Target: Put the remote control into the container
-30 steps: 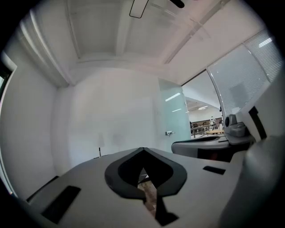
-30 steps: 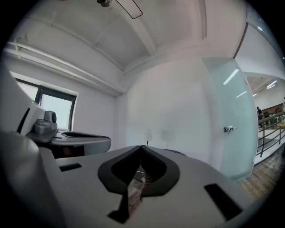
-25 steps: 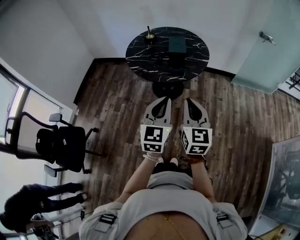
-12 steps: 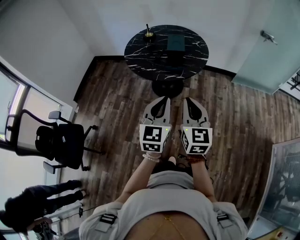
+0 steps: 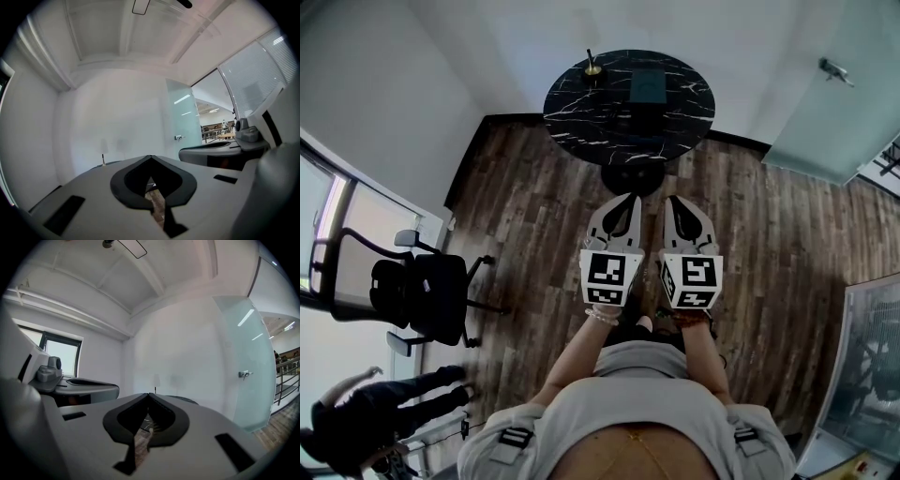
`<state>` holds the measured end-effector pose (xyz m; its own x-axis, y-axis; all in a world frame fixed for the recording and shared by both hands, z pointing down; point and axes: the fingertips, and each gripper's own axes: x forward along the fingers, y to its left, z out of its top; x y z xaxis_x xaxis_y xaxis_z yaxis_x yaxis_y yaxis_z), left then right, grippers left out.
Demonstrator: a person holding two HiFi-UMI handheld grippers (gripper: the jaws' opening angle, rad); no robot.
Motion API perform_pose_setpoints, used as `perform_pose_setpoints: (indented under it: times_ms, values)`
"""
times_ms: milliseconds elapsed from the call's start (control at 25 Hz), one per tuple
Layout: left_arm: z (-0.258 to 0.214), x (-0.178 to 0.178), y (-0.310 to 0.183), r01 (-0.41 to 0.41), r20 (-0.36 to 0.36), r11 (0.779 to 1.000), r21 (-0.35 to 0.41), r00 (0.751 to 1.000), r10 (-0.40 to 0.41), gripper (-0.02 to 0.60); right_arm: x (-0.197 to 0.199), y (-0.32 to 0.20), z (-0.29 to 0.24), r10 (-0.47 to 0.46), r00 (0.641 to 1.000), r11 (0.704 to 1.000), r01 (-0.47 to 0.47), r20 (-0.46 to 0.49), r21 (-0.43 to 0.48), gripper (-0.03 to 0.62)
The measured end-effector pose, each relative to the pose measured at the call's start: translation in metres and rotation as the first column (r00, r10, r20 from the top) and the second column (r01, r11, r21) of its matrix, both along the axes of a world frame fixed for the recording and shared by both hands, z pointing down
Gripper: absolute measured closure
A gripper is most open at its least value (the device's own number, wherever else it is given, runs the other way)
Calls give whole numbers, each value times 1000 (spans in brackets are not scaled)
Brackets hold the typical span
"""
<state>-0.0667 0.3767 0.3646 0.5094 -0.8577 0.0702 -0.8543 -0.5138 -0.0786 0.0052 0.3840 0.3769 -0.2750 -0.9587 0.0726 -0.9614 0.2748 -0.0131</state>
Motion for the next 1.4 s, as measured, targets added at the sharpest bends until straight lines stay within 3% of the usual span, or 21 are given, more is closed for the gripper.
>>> perform_pose_setpoints:
  times_ms: [880,1400]
  values:
    - [8,-10,-162,-135,-19,990,-27,991,134,575,-23,-151,5,101,995,995,-101,-12,-12,583]
    - [20,-31,-203,-197,-18,979,-49,980,196,575,-50,-193,13,143,990,989,-143,-13,-20,583]
